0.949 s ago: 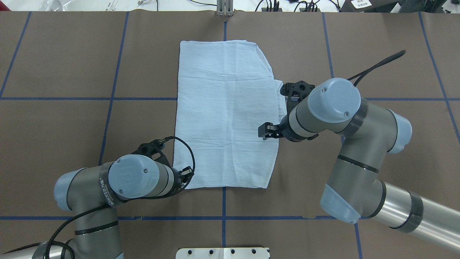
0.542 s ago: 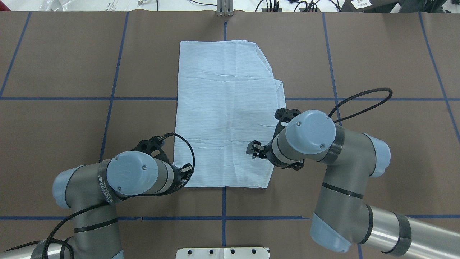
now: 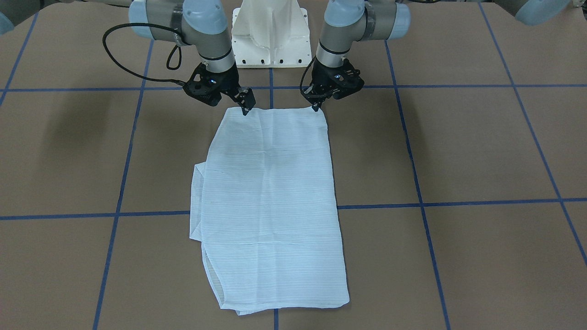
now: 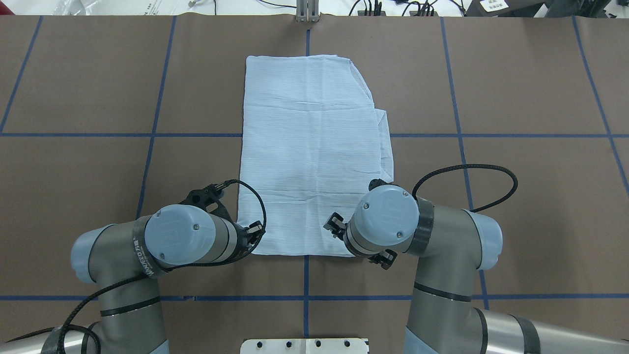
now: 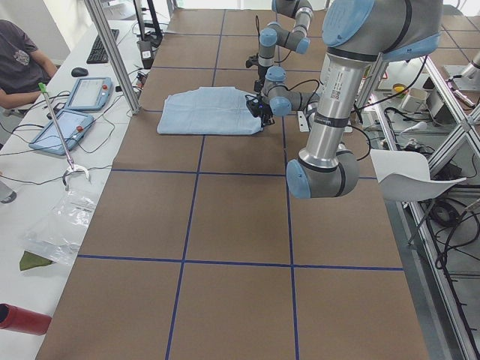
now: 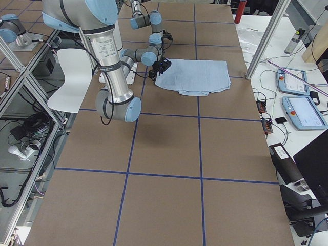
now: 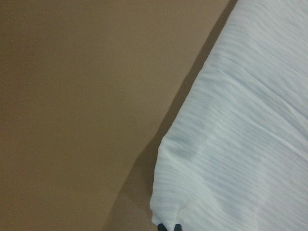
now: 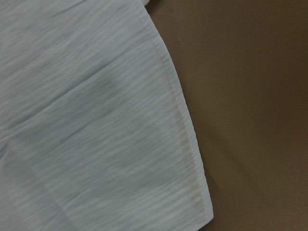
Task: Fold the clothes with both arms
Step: 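Move the right gripper to the shirt's near corner beside the left gripper, then grasp the near edge of the shirt with both grippers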
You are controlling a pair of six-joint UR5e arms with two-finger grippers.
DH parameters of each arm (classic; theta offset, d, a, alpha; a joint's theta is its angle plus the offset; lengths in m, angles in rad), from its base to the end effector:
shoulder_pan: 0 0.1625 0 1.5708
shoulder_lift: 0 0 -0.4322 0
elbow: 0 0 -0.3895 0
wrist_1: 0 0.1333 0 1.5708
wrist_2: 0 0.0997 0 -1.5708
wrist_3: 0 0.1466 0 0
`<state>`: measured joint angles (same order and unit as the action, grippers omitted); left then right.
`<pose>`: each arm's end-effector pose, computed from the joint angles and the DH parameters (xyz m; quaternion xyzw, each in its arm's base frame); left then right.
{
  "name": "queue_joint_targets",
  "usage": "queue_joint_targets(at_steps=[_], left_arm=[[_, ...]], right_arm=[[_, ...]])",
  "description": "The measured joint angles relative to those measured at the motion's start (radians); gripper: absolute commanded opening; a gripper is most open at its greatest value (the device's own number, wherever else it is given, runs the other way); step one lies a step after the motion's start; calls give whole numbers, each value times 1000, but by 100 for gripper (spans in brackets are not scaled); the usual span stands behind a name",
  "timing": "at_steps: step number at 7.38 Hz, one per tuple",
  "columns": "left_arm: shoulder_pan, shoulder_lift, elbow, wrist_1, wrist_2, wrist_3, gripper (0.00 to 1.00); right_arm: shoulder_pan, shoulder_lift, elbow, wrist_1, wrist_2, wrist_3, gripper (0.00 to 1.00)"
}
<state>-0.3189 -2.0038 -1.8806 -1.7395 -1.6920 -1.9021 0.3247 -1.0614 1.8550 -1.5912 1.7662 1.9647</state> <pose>0.5756 -0.3118 0.3017 -0.0571 0.4390 -0.2610 0.8578 -0.5880 -0.3085 0.2954 -0.1033 -0.3719 0.2897 0.8759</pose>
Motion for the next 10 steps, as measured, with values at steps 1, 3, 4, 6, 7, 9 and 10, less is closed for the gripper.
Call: queue_joint_targets(at_steps=[1,3,4,6,7,9,10], left_arm=[[0,-2,0,0,0,0,0],[0,-5,1,0,0,0,0],[0,-6,1,0,1,0,0],[0,-7,1,0,1,0,0],[0,-7,2,0,1,0,0],[0,-7,3,0,2,0,0],[0,-7,4,0,2,0,0]], right_arm=[[-8,1,-7,-2,-10,12,100],[-12,1,-25,0,-15,11,100],[-13,3,-39,3,-16,7,100],[-15,22,-75,7,-16,3,100],[-17,30,-87,8,-16,3,100],[-20,32,-95,9,-14,2,100],[-23,31,-95,10,-13,2,100]])
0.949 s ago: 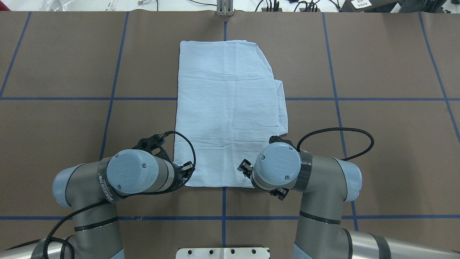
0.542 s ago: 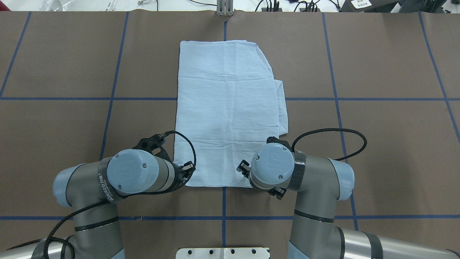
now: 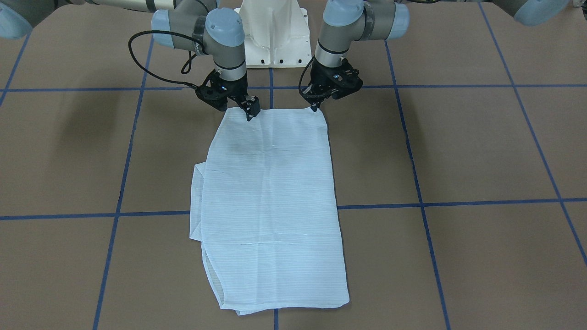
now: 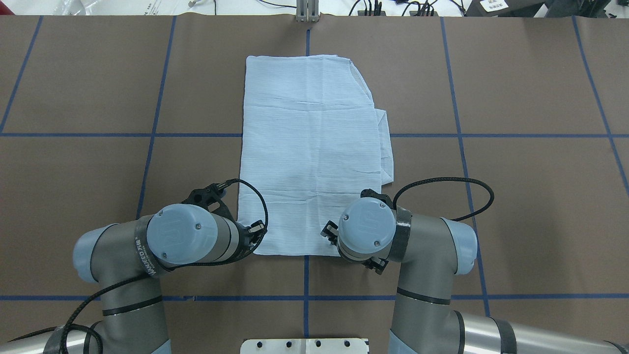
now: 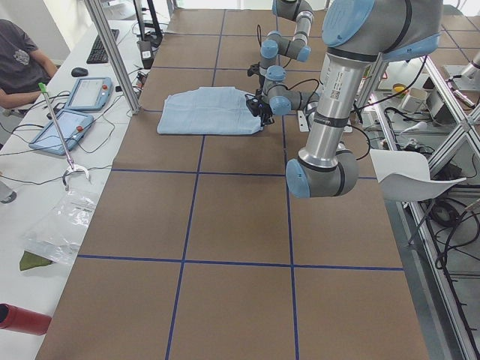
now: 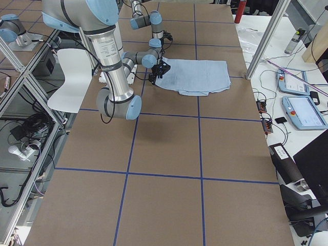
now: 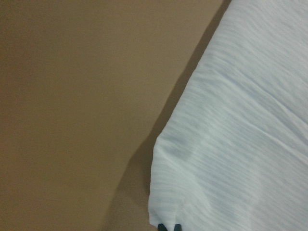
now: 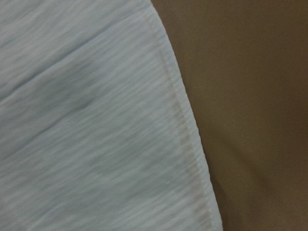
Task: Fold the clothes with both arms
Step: 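Grasp the near edge of the shirt with both grippers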
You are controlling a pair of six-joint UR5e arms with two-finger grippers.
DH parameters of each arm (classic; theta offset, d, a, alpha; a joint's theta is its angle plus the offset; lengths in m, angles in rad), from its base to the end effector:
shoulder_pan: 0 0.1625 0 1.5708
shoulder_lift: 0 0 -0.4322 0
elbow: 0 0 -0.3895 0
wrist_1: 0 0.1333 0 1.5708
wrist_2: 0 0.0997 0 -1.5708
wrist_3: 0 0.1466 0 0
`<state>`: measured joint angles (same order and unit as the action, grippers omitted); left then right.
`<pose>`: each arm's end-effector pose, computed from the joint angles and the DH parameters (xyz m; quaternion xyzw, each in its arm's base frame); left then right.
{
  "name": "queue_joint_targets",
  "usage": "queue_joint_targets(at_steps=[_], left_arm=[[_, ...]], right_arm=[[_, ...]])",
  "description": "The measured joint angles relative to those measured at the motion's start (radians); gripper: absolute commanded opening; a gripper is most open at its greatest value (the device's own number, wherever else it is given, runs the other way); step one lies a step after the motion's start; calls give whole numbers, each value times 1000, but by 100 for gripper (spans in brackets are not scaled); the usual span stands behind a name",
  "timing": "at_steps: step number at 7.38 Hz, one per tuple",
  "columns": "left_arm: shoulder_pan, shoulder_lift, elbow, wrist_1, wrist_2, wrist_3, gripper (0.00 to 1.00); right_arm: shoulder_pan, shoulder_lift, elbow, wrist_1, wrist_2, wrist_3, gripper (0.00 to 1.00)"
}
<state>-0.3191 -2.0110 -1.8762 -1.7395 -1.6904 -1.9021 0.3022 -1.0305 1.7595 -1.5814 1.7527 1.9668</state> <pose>0.5775 -0.3128 0.2991 -0.0563 0.4403 -0.2612 0.8572 -0.6201 -0.3052 0.3166 -0.1013 -0.3457 0.2889 0.8870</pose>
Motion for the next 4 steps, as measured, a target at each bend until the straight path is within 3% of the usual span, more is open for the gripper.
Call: queue_joint_targets(at_steps=[2,4], left_arm=[[0,0,2,0,0,0,0],[0,0,3,0,1,0,0]], right_arm=[[-4,-3,0,0,1,0,97],[-4,-4,1,1,1,0,80]])
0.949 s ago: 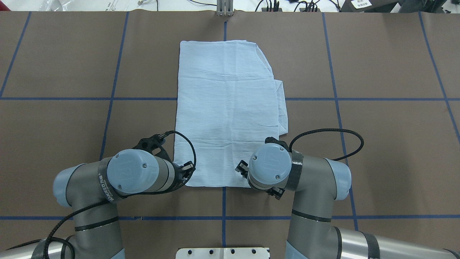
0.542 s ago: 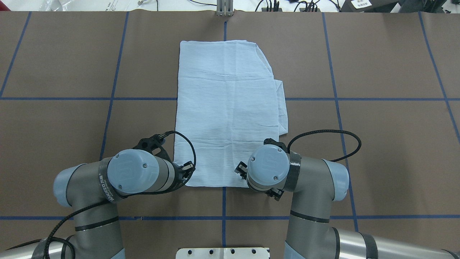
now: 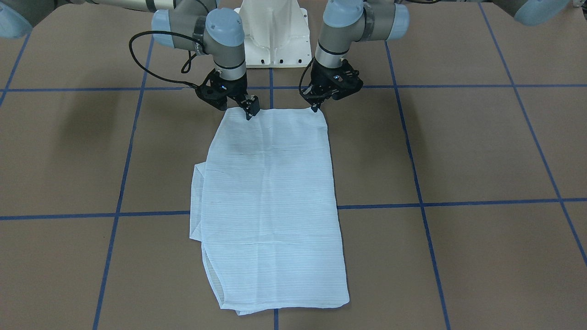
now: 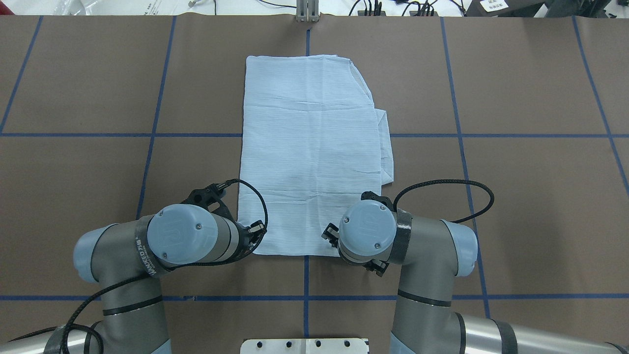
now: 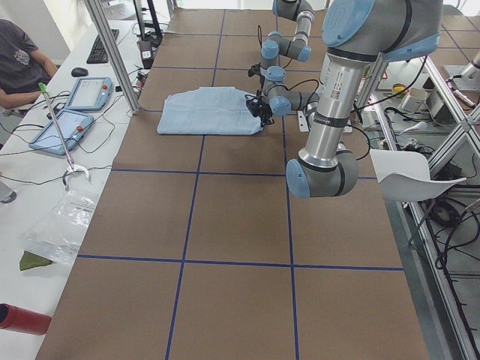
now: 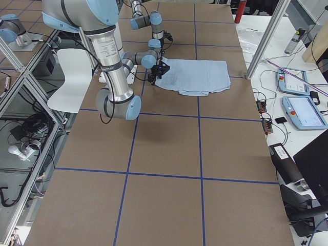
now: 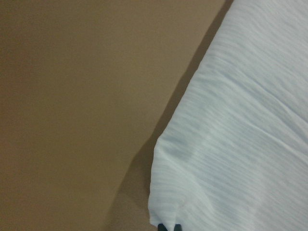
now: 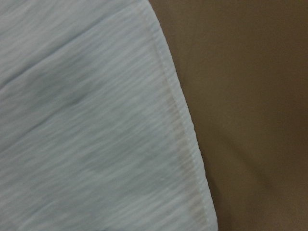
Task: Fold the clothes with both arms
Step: 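Grasp the near edge of the shirt with both grippers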
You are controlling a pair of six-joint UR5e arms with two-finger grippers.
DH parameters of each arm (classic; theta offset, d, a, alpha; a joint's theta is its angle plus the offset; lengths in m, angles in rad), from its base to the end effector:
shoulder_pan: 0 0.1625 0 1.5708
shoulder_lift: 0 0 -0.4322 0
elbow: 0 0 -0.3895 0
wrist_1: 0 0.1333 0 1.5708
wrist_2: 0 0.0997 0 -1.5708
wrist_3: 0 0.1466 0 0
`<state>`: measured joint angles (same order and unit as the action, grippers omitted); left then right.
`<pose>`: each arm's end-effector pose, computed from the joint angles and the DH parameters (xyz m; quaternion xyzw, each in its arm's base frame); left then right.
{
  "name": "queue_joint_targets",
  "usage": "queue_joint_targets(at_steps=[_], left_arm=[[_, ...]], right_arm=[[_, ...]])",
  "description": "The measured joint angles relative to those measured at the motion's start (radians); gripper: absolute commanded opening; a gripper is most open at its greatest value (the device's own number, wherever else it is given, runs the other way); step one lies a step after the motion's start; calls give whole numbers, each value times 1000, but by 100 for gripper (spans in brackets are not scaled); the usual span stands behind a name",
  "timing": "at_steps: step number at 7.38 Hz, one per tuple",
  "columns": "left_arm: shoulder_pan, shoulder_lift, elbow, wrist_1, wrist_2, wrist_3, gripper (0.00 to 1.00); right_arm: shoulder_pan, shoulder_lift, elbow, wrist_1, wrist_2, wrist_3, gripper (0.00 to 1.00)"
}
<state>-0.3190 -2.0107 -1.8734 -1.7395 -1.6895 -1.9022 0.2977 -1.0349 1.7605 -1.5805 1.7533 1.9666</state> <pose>0.5781 -0.3130 0.3006 -0.0560 0.4389 -0.2617 0.8578 -0.6206 -0.3020 0.3190 -0.1024 -0.3443 0.2870 0.8881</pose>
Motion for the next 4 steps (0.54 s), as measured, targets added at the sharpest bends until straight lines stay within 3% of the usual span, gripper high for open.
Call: queue_joint_targets(at_steps=[4], left_arm=[[0,0,0,0,2,0,0]], right_arm=[[0,-4,3,2,1,0,70]])
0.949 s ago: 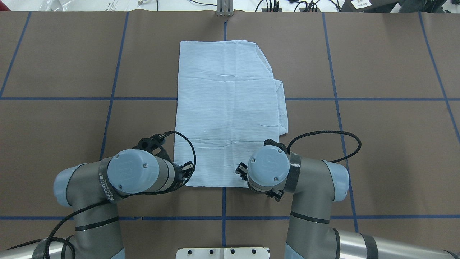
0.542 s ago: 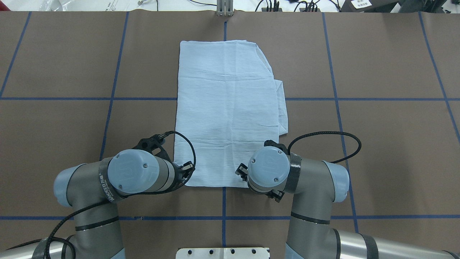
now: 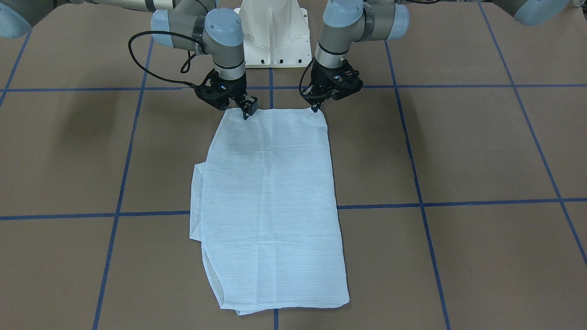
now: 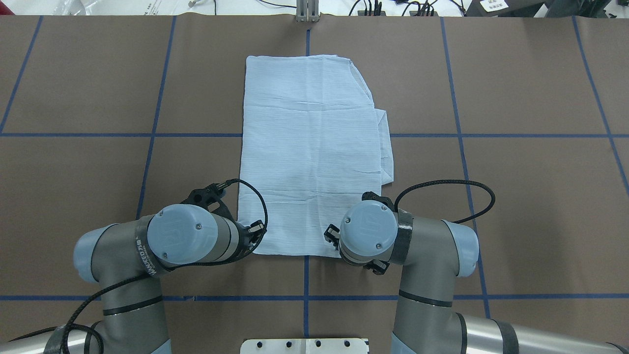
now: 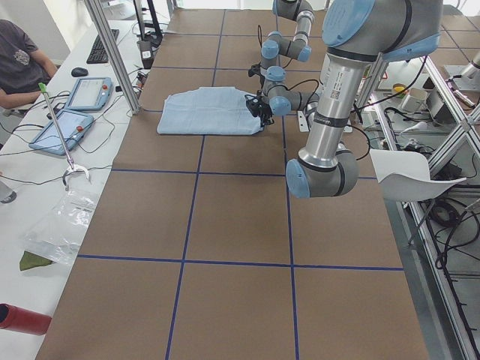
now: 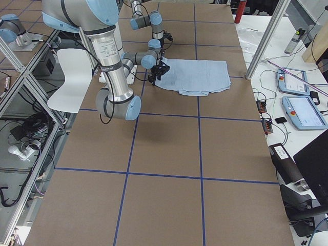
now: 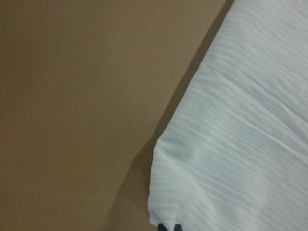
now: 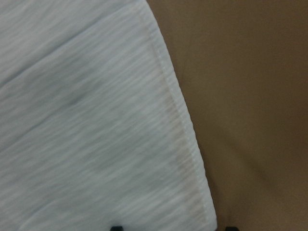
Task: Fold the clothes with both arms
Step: 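Grasp the near edge of the shirt with both grippers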
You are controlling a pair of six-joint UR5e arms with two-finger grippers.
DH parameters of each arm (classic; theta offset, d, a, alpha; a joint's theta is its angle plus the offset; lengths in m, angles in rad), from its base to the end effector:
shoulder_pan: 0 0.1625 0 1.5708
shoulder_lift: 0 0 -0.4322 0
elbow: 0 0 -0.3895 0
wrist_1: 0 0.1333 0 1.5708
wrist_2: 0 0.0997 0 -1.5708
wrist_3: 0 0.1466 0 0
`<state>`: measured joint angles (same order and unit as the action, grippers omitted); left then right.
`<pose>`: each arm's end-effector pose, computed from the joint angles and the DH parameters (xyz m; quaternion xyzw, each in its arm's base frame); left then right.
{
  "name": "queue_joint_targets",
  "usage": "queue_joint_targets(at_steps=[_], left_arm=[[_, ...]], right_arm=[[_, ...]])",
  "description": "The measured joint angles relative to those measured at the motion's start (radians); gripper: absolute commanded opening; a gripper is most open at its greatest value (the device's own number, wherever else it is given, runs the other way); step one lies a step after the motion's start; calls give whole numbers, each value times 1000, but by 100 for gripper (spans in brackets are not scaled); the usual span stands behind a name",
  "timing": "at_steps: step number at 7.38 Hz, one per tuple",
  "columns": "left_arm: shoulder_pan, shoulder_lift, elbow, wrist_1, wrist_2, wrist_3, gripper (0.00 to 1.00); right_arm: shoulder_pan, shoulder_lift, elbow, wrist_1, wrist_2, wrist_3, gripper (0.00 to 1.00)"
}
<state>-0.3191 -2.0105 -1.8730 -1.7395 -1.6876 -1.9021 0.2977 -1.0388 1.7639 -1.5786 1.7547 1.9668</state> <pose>0.5781 -0.3134 0.3009 -0.0551 0.4387 -0.2621 0.8578 -0.6195 -0.3014 0.3197 -0.1030 -0.3449 0.2867 0.8878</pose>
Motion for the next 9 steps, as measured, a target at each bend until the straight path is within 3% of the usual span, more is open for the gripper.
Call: queue_joint_targets(at_steps=[1,3,9], left_arm=[[0,0,0,0,1,0,0],[-1,0,0,0,2,0,0],[-3,1,3,0,2,0,0]], right_arm=[[1,0,1,0,0,0,73],[1,-4,3,0,3,0,98],[1,-11,1,12,4,-1,98]])
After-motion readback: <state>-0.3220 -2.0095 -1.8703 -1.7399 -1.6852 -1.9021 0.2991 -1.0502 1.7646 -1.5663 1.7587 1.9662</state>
